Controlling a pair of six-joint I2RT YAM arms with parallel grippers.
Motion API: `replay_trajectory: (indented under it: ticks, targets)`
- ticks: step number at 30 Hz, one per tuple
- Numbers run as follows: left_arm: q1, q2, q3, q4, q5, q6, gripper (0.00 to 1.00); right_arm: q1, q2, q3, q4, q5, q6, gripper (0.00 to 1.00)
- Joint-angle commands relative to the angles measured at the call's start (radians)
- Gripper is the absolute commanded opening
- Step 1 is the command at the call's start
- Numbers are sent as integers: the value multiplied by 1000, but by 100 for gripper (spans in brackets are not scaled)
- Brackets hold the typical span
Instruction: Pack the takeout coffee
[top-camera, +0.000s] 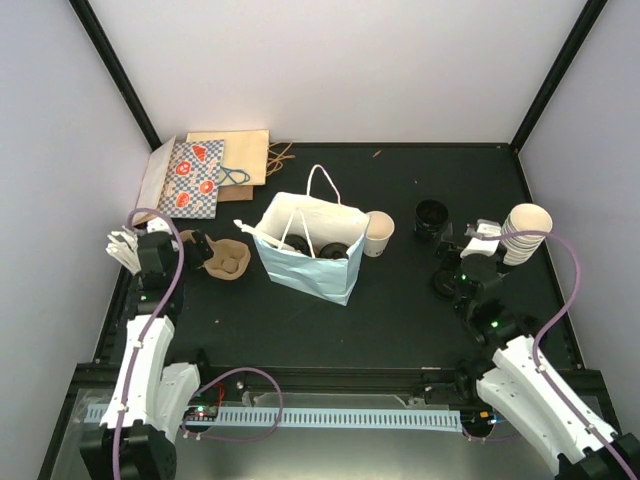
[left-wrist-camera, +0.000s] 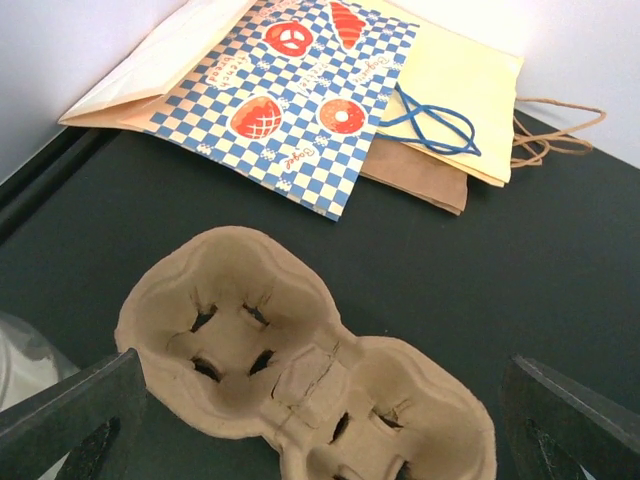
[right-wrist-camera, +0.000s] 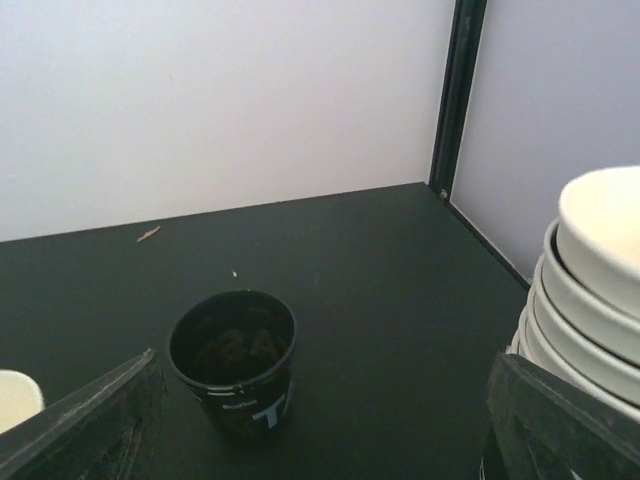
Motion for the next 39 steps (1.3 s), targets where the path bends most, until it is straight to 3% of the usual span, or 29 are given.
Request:
replay_trajectory:
  ticks: [1, 8, 14, 19, 26, 31, 35, 37, 39]
  targets:
    - [8, -45, -121, 270, 11, 80, 99, -72, -26, -119, 273, -111, -96, 89]
    - [7, -98, -290, 490, 59, 150, 99, -171, 76, -243, 459, -268, -167, 91]
    - [7, -39, -368, 661, 23, 163, 99, -232, 205, -322, 719, -346, -188, 91]
    - [7, 41, -417, 821, -2, 183, 99, -287, 372, -302, 813, -388, -175, 93]
    - [5, 214, -390, 962, 28, 233, 99, -317, 513, -267, 958, -473, -216, 93]
    - [6, 270, -376, 1034, 54, 258, 99, -328, 615, -205, 983, -533, -284, 93]
    - [-1, 323, -365, 1095, 105, 260, 99, -347, 709, -225, 1128, -545, -294, 93]
    - [-10, 346, -353, 1104, 92, 260, 99, -365, 701, -213, 1081, -565, -275, 94]
    - [-14, 369, -340, 1117, 85, 263, 99, -377, 770, -230, 1173, -574, -266, 94]
